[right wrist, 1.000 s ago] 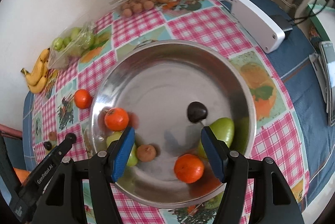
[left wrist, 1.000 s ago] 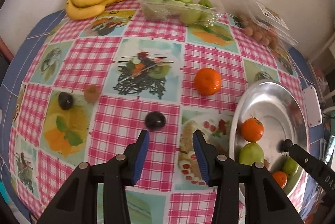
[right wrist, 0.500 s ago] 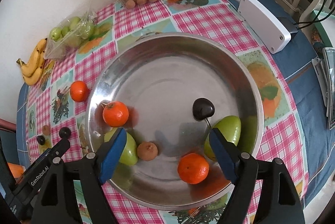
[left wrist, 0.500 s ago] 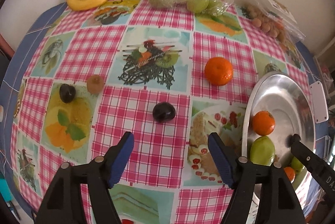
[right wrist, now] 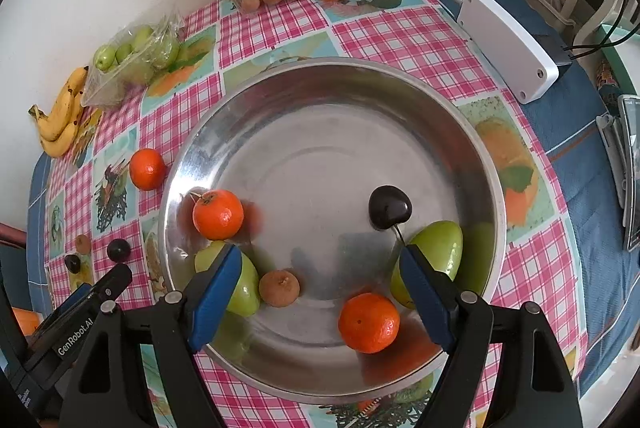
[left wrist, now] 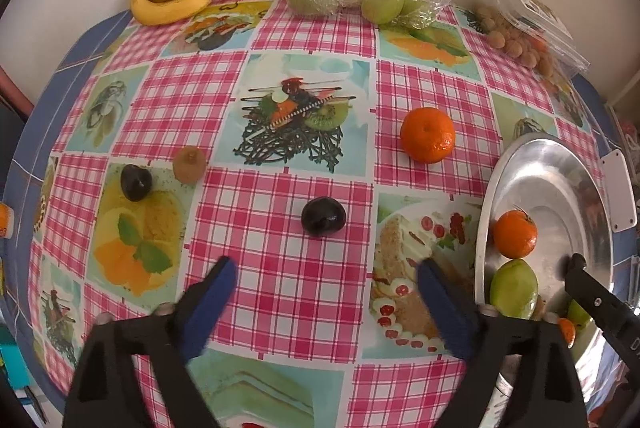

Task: Organize fruits
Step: 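Withdraw both open grippers from the bowl toward the remaining fruit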

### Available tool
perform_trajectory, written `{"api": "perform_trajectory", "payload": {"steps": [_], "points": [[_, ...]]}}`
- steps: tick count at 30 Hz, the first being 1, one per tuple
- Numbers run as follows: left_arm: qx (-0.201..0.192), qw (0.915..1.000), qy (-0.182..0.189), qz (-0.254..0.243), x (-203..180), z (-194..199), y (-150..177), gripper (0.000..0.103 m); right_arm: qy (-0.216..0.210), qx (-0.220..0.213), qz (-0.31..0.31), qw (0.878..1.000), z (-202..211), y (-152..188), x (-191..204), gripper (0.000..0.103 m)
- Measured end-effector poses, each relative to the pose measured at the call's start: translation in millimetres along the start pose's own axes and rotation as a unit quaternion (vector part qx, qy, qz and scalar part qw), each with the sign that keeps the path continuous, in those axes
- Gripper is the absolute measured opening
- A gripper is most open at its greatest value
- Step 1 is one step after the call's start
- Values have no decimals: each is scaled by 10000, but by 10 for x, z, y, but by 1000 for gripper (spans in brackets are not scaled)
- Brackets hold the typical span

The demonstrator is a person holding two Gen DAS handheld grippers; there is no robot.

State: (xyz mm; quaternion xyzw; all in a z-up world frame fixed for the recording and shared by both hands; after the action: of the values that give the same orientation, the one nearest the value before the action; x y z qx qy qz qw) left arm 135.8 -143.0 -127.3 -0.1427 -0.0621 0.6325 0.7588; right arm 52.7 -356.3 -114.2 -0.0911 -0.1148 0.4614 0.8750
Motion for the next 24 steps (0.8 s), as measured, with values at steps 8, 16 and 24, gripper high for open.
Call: {"api": "perform_trajectory", "payload": {"steps": [8, 16, 24], "points": [[-91, 9999, -143, 11, 58, -1, -20, 103, 56, 0, -51, 10000, -10, 4, -28, 103], [-106, 9998, -162, -20, 82, 38, -29, 103, 86, -12, -123, 9999, 1, 14, -31, 103], [-308, 9992, -270, -32, 329, 201, -143, 103, -41, -274, -48, 9996, 104, -20, 165, 103]]}}
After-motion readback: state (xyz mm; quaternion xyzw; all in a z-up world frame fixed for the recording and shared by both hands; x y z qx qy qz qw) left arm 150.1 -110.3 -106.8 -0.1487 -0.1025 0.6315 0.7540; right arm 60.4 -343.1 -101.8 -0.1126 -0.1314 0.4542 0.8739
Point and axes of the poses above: each gripper's, at about its wrist camera, not at the fingertips, and z roughly against the way its jaws point, x to its left, y to its underside, the point moved 10 cm from there along -z, roughly the way its jaws point, and after that the axes turned 2 degrees about y, right-handed, at the moved point
